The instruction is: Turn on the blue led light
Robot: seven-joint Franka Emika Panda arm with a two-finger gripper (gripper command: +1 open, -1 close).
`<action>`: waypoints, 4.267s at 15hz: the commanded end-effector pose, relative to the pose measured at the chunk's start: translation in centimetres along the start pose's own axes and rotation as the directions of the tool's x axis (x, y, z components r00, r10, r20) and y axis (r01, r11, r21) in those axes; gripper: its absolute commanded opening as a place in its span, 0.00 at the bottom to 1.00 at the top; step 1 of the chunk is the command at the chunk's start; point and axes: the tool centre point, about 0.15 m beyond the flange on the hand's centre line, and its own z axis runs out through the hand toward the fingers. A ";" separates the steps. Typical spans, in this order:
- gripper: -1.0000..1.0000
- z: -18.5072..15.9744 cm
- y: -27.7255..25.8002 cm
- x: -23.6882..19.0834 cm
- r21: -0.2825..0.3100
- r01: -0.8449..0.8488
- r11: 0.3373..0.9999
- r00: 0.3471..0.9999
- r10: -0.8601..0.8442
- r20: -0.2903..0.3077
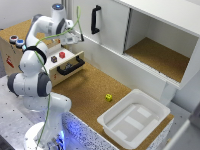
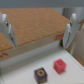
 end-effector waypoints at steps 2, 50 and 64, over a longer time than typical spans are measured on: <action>1.00 0.2 -9.0 12.2 0.069 0.127 0.989 0.966 -0.140 0.218; 1.00 1.8 -2.1 2.3 0.017 -0.256 0.967 0.953 0.249 0.175; 1.00 2.7 8.6 -17.5 -0.045 -0.637 0.769 0.758 0.636 0.146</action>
